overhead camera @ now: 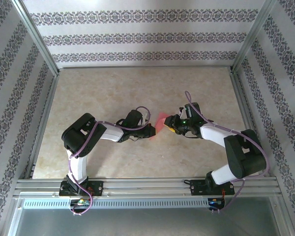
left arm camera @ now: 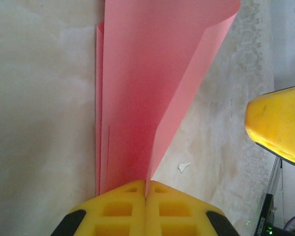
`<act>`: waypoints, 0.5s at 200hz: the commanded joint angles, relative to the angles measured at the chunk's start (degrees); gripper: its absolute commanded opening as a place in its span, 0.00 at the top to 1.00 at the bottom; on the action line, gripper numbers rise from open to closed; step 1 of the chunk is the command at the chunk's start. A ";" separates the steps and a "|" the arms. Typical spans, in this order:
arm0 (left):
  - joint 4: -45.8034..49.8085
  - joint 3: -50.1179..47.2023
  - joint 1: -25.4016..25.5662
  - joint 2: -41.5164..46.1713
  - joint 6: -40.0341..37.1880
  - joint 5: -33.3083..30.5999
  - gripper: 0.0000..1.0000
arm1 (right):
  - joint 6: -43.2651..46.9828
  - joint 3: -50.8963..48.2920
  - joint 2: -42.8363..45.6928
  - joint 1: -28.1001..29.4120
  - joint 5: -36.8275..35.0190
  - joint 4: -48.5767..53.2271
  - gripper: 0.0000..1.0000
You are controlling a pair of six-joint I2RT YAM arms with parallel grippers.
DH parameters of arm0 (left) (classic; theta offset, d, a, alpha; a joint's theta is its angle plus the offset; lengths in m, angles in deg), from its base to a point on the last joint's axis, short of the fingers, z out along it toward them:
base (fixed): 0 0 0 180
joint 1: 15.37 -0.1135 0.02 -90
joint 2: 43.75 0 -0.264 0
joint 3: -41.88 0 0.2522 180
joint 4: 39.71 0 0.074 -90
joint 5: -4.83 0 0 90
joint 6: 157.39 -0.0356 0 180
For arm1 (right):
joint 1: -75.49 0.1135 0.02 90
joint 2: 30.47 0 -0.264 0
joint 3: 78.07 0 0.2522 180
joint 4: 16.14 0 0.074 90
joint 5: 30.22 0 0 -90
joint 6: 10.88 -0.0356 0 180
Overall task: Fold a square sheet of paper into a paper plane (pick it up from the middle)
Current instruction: Fold the wing for the fifth time at the center of the table.
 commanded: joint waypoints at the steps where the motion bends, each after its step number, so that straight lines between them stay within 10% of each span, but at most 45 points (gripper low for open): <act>1: -0.29 -0.11 -1.11 -1.85 3.62 0.29 0.95 | 3.80 1.72 -1.91 0.89 1.62 -3.84 0.61; 100: -0.51 -0.98 -2.12 -2.90 7.80 0.05 0.95 | 7.01 7.78 -12.86 1.94 6.76 -6.48 0.71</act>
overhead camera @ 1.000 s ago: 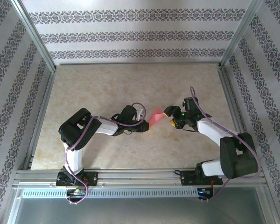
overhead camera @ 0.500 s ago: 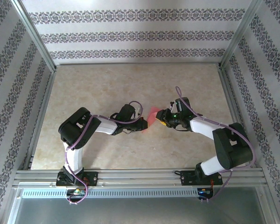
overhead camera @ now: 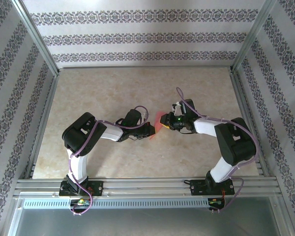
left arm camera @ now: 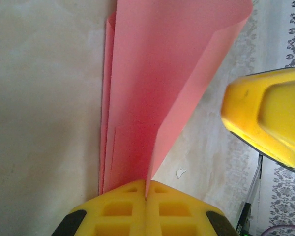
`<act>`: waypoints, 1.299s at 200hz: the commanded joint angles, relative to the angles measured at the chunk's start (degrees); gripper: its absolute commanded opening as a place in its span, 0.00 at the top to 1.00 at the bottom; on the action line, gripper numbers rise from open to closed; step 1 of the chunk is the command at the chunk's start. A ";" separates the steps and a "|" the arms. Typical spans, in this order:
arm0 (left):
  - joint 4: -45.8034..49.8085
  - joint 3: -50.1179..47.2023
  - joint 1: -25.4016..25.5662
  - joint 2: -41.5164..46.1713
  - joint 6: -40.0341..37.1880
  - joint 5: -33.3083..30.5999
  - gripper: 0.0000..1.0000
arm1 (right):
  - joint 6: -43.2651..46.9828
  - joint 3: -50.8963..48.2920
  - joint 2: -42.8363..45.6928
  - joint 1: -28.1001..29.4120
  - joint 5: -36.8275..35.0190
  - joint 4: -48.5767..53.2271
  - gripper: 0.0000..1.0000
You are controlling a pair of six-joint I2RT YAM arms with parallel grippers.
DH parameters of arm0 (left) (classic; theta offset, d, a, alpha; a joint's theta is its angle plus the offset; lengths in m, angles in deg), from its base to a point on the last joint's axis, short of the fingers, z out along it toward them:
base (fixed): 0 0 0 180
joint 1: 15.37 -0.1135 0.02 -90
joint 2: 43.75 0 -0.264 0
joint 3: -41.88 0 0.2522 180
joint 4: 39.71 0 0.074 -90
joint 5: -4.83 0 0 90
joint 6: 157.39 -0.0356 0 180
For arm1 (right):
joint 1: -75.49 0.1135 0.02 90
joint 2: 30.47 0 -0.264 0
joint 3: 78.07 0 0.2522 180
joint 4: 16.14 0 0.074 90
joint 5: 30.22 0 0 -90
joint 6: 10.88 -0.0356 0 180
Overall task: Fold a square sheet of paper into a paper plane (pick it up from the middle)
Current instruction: Fold the wing for the fifth time at the center of the table.
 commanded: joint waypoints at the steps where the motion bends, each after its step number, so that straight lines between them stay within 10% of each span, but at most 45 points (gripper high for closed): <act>1: 0.68 -0.97 -1.23 -2.12 1.51 -1.23 0.95 | 1.96 2.00 -2.28 0.81 2.59 -1.54 0.71; 260: 4.98 -0.79 -1.58 -3.96 1.00 -1.86 0.91 | 2.48 1.08 -3.86 1.61 4.91 -1.57 0.72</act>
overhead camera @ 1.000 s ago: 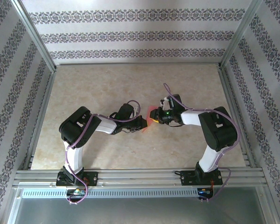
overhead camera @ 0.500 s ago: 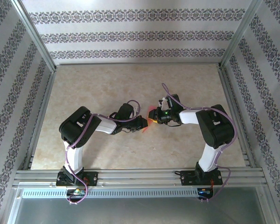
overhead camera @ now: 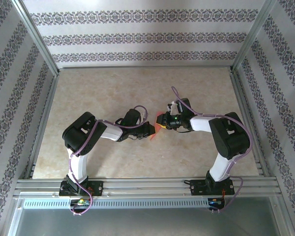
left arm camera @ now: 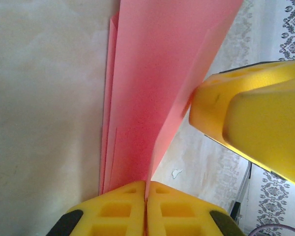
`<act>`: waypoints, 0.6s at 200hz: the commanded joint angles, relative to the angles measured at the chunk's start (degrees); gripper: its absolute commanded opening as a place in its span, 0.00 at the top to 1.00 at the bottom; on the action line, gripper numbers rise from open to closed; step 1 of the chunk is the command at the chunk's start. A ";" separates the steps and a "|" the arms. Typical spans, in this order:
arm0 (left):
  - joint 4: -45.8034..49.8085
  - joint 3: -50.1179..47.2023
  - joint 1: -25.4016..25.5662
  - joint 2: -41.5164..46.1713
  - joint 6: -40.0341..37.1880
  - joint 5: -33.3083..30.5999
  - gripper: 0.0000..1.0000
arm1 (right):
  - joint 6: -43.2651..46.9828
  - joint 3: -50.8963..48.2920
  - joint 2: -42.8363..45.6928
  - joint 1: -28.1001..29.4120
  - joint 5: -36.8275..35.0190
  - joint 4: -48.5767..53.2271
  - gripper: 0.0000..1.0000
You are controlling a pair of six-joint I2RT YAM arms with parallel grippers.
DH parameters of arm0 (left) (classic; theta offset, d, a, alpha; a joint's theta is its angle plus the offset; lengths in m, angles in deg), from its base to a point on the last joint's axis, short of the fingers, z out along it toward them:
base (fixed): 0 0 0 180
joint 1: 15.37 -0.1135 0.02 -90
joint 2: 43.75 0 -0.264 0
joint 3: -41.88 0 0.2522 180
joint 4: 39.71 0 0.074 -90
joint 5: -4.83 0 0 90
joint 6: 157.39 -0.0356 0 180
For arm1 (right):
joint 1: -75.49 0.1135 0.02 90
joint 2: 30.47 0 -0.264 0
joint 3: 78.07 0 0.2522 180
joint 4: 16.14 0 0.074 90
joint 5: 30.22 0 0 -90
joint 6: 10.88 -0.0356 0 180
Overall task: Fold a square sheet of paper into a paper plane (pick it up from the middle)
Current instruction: Fold the wing for the fifth time at the center of the table.
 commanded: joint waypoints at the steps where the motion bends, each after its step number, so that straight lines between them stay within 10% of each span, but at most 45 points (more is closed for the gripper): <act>1: 6.14 -0.73 -0.90 -3.44 -0.79 -3.52 0.91 | 1.64 -1.38 0.74 0.60 0.98 0.15 0.72; 120: 7.30 -0.70 -1.07 -3.90 0.18 -4.00 0.93 | 1.66 0.36 -3.30 0.78 1.38 0.42 0.72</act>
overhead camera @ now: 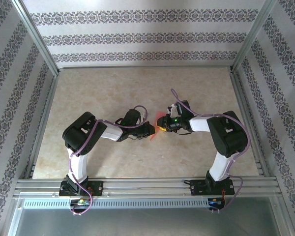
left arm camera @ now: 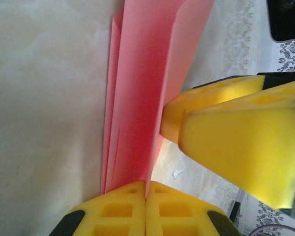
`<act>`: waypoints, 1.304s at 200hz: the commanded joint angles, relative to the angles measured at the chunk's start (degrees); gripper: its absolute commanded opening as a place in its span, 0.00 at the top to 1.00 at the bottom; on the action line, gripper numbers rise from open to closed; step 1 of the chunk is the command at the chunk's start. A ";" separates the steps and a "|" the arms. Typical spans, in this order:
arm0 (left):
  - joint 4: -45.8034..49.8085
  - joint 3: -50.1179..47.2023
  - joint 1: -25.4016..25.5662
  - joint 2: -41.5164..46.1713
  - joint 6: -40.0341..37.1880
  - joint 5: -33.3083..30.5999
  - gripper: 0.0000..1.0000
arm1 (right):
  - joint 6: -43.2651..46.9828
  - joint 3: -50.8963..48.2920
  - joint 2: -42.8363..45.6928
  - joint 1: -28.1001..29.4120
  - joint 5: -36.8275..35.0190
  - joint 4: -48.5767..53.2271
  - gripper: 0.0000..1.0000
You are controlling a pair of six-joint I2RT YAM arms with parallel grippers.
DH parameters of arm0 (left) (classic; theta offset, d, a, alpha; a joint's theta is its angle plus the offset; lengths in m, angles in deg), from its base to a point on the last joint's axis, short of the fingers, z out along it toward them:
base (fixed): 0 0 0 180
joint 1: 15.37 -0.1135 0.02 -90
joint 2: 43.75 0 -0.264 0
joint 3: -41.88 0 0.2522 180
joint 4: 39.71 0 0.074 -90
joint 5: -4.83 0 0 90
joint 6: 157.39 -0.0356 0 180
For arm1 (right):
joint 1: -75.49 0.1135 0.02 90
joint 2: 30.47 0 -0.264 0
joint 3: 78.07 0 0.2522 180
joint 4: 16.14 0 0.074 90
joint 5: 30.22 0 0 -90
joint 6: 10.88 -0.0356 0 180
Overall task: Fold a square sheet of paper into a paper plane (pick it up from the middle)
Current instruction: Fold the wing for the fifth time at the center of the table.
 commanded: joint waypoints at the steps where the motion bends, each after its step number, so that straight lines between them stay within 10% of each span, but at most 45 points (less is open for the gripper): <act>1: 7.31 -0.73 -1.03 -3.74 0.13 -4.09 0.93 | 1.65 1.10 -1.34 0.78 1.27 0.18 0.72; 261: 14.98 -0.20 -1.03 4.30 0.40 -2.66 0.83 | 2.96 2.99 -5.93 0.73 -3.02 7.68 0.73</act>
